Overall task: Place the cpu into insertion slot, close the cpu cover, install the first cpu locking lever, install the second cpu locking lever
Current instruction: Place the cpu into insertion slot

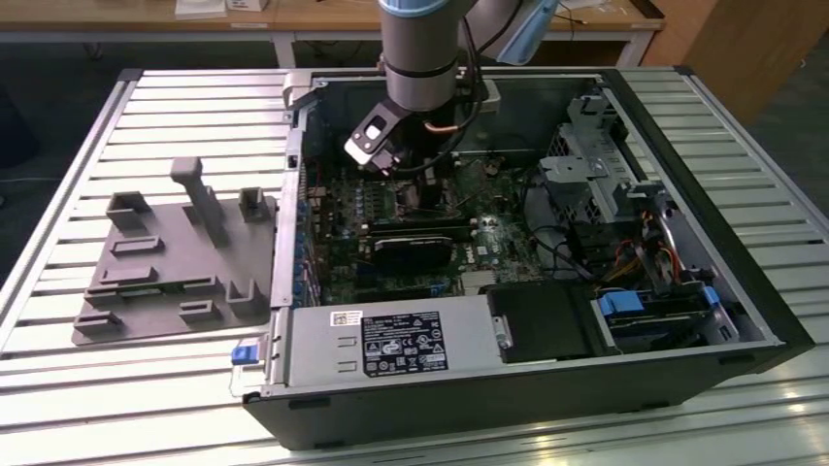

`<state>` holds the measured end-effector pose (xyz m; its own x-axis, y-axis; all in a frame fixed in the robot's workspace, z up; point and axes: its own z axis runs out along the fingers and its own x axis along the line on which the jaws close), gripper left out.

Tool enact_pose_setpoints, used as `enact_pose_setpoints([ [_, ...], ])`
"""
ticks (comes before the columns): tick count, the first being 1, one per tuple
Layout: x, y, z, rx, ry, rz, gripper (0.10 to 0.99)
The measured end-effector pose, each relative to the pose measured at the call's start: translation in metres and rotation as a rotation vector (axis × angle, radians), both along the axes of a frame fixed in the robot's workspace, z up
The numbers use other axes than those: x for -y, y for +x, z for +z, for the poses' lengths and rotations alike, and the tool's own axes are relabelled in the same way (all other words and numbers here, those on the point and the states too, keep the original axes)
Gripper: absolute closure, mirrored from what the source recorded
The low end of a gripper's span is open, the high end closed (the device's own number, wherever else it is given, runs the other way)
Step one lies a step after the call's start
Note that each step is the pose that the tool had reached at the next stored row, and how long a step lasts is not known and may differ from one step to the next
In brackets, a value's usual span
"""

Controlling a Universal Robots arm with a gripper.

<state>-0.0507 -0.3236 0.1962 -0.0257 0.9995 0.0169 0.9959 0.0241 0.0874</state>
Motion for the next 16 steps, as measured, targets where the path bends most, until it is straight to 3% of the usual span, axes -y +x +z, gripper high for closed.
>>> enact_pose_setpoints([
  [16, -0.0002, -0.0009, -0.0026, 0.0, 0.0, -0.016, 0.553],
])
